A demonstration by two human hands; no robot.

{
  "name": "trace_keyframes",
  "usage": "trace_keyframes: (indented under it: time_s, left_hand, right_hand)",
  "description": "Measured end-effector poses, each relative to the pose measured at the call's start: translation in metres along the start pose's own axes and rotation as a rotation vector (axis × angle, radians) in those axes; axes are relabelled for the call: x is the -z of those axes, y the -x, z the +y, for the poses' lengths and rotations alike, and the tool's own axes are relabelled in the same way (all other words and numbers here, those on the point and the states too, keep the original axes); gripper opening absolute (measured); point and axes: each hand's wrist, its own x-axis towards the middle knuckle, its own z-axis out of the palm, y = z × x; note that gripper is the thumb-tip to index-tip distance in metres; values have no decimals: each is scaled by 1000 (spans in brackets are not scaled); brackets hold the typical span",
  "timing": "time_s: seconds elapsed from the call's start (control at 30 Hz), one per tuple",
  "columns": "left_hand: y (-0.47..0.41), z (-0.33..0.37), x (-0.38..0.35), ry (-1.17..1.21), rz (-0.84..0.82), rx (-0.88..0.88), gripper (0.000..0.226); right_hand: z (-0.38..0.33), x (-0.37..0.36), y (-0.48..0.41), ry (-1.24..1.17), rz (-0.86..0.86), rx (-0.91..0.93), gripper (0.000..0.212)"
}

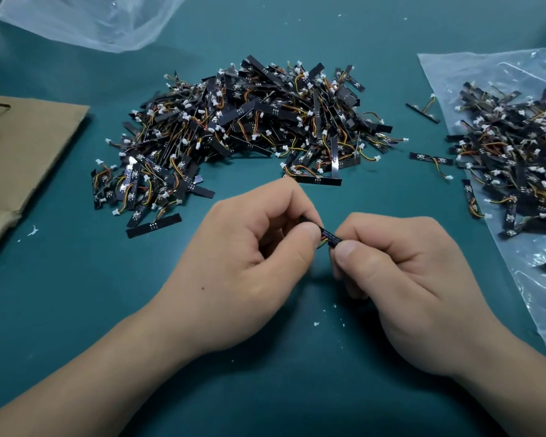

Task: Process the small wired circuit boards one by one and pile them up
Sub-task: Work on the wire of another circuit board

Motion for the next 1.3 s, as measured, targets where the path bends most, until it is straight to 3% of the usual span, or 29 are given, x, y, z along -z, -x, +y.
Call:
trace_keyframes:
  time_s: [0.47,0.63,1.3]
  left_hand:
    - [0,2,0,140,-54,67,27]
    - [0,3,1,26,-70,11,27]
    - [0,5,2,1,-27,3,27]
  right_hand:
    - [-2,1,1,15,78,70,33]
    - [0,2,1,-1,61,48,35]
    - [-3,1,1,-53,-26,0,30]
